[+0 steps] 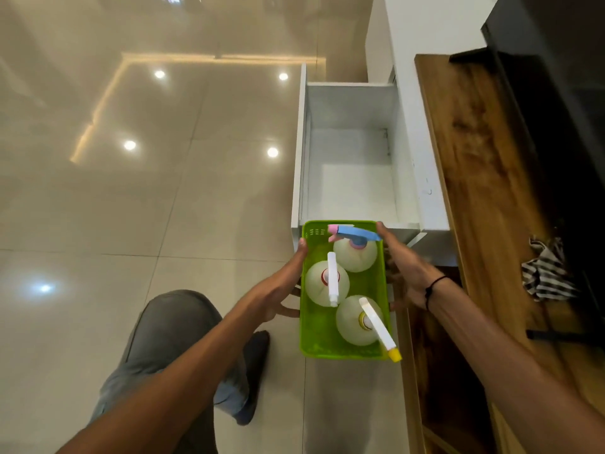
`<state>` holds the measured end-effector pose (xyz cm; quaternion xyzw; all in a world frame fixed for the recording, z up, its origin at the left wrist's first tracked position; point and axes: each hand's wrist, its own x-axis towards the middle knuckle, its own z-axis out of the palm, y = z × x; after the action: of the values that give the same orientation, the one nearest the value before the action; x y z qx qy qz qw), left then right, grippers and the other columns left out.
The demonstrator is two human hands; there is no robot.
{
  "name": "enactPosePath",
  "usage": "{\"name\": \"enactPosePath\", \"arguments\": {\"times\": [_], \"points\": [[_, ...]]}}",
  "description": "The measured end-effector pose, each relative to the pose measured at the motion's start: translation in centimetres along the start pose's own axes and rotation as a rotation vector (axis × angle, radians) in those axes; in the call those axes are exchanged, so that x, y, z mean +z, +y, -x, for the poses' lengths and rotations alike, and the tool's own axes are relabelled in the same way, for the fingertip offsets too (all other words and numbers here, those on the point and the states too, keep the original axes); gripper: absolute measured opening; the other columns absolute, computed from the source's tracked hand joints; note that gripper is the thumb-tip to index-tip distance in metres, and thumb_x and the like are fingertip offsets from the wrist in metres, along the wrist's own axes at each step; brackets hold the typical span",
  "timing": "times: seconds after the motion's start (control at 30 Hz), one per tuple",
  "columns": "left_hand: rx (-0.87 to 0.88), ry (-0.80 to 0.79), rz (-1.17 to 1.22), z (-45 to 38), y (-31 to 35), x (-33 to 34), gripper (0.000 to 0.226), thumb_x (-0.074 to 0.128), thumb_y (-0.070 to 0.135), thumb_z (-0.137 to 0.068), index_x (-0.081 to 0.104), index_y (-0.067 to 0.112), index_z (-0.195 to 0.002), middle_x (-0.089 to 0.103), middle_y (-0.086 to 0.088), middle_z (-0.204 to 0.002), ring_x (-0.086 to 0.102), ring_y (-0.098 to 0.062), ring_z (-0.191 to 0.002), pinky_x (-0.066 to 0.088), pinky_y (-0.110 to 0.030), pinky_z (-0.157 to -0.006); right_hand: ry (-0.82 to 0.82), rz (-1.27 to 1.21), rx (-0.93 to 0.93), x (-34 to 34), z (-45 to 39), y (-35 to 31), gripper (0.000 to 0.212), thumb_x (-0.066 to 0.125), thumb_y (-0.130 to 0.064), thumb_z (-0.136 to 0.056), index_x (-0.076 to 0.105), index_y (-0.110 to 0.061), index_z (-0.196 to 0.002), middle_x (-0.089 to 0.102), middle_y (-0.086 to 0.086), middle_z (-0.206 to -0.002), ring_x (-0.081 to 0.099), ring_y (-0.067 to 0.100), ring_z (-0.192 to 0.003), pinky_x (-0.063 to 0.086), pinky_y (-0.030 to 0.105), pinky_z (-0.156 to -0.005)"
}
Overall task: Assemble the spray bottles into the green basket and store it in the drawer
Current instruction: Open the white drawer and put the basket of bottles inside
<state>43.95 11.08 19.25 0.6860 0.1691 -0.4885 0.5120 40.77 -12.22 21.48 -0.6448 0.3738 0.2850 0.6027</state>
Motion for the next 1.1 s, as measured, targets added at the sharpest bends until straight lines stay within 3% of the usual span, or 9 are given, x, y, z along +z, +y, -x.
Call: {"name": "enactPosePath", "arguments": {"times": [0.07,0.23,0.33,0.43,0.6,0.73,0.87,0.97,1.1], "points": [[0.036,0.003,-0.016,0.5,1.7,-0.2,0.088,0.018,0.093,-0.087,0.061,0.035,-0.138,0.067,-0.003,-0.118,0.064,-0.022,-0.113,0.058,-0.051,-0.099,0.011,0.022,-0.012,-0.8,0.2,-1.9,0.06,0.039,-0.09,-0.085,0.069,-0.042,-0.106,0.07,0.001,-0.109,0.065,0.024,-0.095,0.055,0.039,-0.052],[0.11,0.032,-0.029,0.8,6.9,-1.3,0.087,0.018,0.091,-0.089,0.062,0.031,-0.134,0.066,-0.008,-0.117,0.065,-0.023,-0.107,0.062,-0.046,-0.089,0.028,0.044,0.016,-2.9,0.1,-7.9,0.078,0.043,-0.094,-0.079,0.062,-0.031,-0.121,0.058,0.016,-0.129,0.058,0.037,-0.112,0.052,0.054,-0.067],[0.159,0.053,-0.042,0.4,10.8,-1.9,0.087,0.017,0.09,-0.09,0.065,0.03,-0.131,0.066,-0.011,-0.113,0.065,-0.023,-0.102,0.061,-0.041,-0.08,0.027,0.072,-0.008,-3.9,0.0,-12.2,0.069,0.039,-0.092,-0.082,0.062,-0.031,-0.104,0.06,0.015,-0.122,0.058,0.037,-0.106,0.053,0.059,-0.07],[0.192,0.085,-0.054,-0.9,15.1,-2.0,0.092,0.015,0.089,-0.091,0.068,0.022,-0.128,0.067,-0.01,-0.105,0.064,-0.021,-0.097,0.058,-0.04,-0.084,0.051,0.078,-0.032,-5.3,-0.9,-16.5,0.08,0.04,-0.092,-0.082,0.058,-0.025,-0.121,0.058,0.017,-0.121,0.058,0.04,-0.105,0.054,0.066,-0.072],[0.224,0.128,-0.039,-4.8,21.7,-2.2,0.083,0.017,0.089,-0.091,0.064,0.022,-0.103,0.067,-0.009,-0.096,0.064,-0.021,-0.09,0.057,-0.042,-0.085,0.097,0.102,-0.051,-6.5,-4.3,-22.8,0.092,0.04,-0.092,-0.08,0.046,-0.025,-0.142,0.052,0.019,-0.13,0.056,0.044,-0.101,0.051,0.065,-0.052],[0.195,0.16,-0.032,-9.4,24.3,-2.6,0.093,0.013,0.09,-0.09,0.061,0.018,-0.125,0.064,-0.01,-0.098,0.062,-0.026,-0.098,0.052,-0.046,-0.096,0.12,0.106,-0.035,-6.5,-8.7,-25.0,0.096,0.042,-0.087,-0.082,0.04,-0.023,-0.154,0.049,0.02,-0.149,0.049,0.046,-0.115,0.046,0.065,-0.052],[0.165,0.183,0.016,-13.8,25.0,-2.2,0.102,0.009,0.09,-0.09,0.052,0.016,-0.146,0.061,-0.011,-0.118,0.056,-0.03,-0.111,0.047,-0.044,-0.089,0.156,0.11,-0.008,-5.7,-13.7,-25.3,0.087,0.049,-0.082,-0.078,0.049,-0.019,-0.138,0.059,0.018,-0.126,0.057,0.043,-0.102,0.047,0.063,-0.057],[0.15,0.197,0.038,-16.8,24.8,-1.9,0.103,0.007,0.089,-0.09,0.049,0.016,-0.15,0.059,-0.013,-0.12,0.055,-0.032,-0.111,0.046,-0.045,-0.088,0.197,0.125,0.008,-5.2,-17.1,-24.8,0.076,0.047,-0.079,-0.08,0.051,-0.018,-0.124,0.06,0.015,-0.102,0.055,0.042,-0.088,0.045,0.063,-0.066],[0.142,0.207,0.02,-20.2,25.1,-2.0,0.103,0.007,0.088,-0.091,0.051,0.014,-0.147,0.057,-0.014,-0.113,0.055,-0.033,-0.105,0.046,-0.047,-0.086,0.233,0.102,0.012,-5.0,-20.8,-23.8,0.077,0.046,-0.081,-0.079,0.048,-0.018,-0.123,0.058,0.015,-0.101,0.053,0.041,-0.087,0.038,0.066,-0.083]]}}
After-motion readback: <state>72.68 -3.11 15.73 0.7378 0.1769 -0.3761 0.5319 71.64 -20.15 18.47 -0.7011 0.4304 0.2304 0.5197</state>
